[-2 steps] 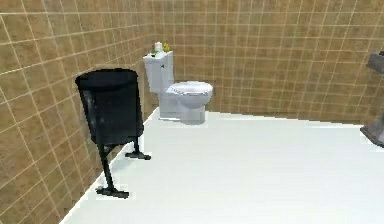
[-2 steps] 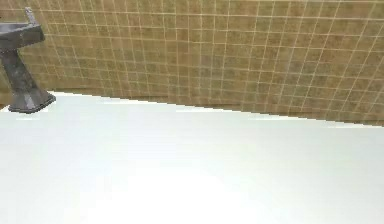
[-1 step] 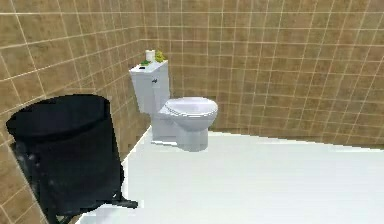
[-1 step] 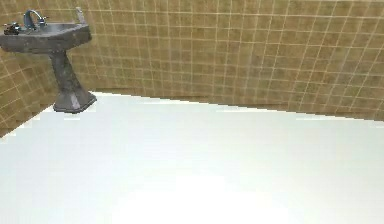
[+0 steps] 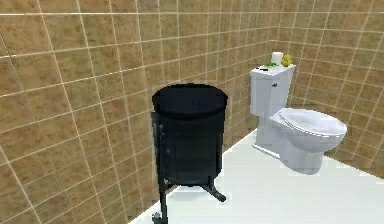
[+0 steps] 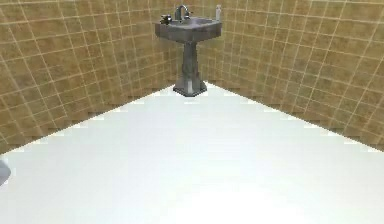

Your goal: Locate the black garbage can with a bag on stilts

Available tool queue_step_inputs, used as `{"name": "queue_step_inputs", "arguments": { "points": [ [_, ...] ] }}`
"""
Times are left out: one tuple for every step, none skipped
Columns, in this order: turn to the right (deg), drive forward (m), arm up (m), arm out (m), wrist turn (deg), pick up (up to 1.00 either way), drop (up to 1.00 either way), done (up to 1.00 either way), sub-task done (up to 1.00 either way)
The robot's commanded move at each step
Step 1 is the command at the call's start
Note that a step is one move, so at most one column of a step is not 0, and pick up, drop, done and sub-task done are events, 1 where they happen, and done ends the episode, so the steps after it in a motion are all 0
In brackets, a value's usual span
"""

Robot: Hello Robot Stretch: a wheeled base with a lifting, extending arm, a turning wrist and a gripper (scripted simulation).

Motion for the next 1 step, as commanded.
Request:
{"name": "queue_step_inputs", "arguments": {
  "points": [
    [0.0,0.00,0.00,0.00,0.0,0.00,0.00,1.00,0.00]
  ]
}}
